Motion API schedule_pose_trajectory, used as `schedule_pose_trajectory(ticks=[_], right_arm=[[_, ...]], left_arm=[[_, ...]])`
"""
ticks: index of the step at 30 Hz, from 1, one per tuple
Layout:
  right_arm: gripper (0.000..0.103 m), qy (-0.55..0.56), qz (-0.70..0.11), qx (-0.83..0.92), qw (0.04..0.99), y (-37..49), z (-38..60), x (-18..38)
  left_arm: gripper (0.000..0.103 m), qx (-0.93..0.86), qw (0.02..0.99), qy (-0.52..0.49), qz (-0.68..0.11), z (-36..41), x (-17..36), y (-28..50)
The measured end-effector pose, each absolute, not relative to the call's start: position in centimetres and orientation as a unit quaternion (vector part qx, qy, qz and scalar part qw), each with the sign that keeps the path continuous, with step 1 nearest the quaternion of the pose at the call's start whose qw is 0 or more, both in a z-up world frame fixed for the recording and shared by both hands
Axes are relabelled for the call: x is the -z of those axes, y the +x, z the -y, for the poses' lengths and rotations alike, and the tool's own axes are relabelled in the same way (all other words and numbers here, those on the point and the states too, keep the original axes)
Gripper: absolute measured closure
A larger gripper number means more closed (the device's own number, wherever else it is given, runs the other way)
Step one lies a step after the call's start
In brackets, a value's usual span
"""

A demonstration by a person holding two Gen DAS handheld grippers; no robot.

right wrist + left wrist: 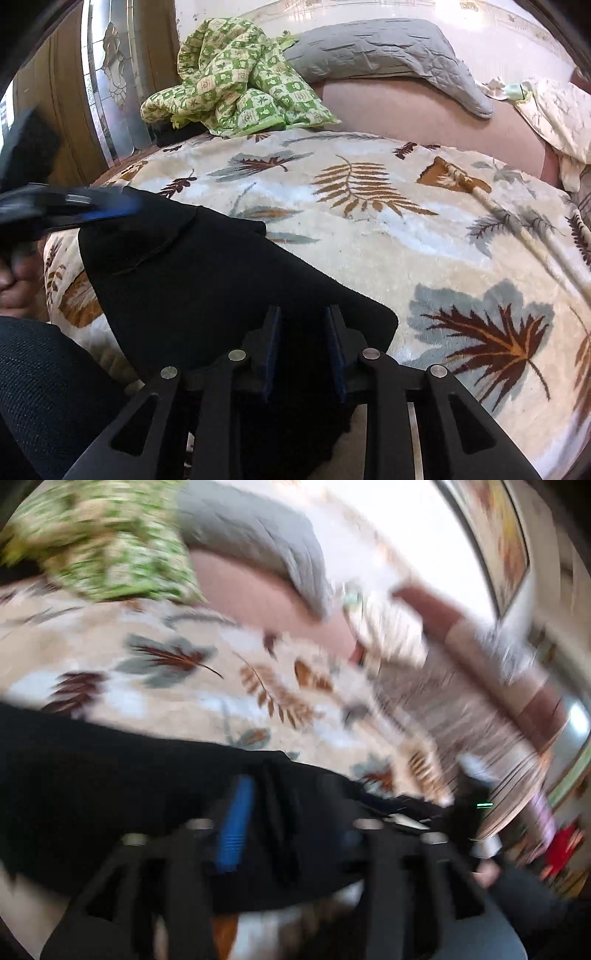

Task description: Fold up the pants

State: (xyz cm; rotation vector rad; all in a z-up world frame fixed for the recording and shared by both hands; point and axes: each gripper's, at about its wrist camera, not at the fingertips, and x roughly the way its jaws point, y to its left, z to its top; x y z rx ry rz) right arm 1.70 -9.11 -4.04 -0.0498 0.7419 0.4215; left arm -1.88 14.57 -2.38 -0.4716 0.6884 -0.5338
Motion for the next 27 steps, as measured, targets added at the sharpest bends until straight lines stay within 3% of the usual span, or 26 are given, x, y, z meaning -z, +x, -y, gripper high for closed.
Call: schedule_pose_trajectory(ticks=[6,9,18,27], right_arm=[[0.077,-0.023,-0.358,-0.206,0.910,1.7,9.3,4.1],[0.077,-0.029,-0.356,-0.203,0.912,1.7,9.2,4.1],[0.077,-0.032,-0.354,-0.203,0.913,1.5,9.0,4.0],[0.077,-0.035,-0.353,-0.202,0.913,1.4,8.9,4.0]], left_arm=[[0.048,0.142,0.818,-0.477,-0.288,-26.5,7.5,-8.9],[0.048,0.091,0.783,-0.548,-0.282,-29.2,10.2,-9.0],[0.047,0.051,0.754,-0.602,-0.257,-30.7,11.2,-5.4],[0.048,-0.004,0.748,-0.613,-0.256,-30.3,11.3,-7.0]])
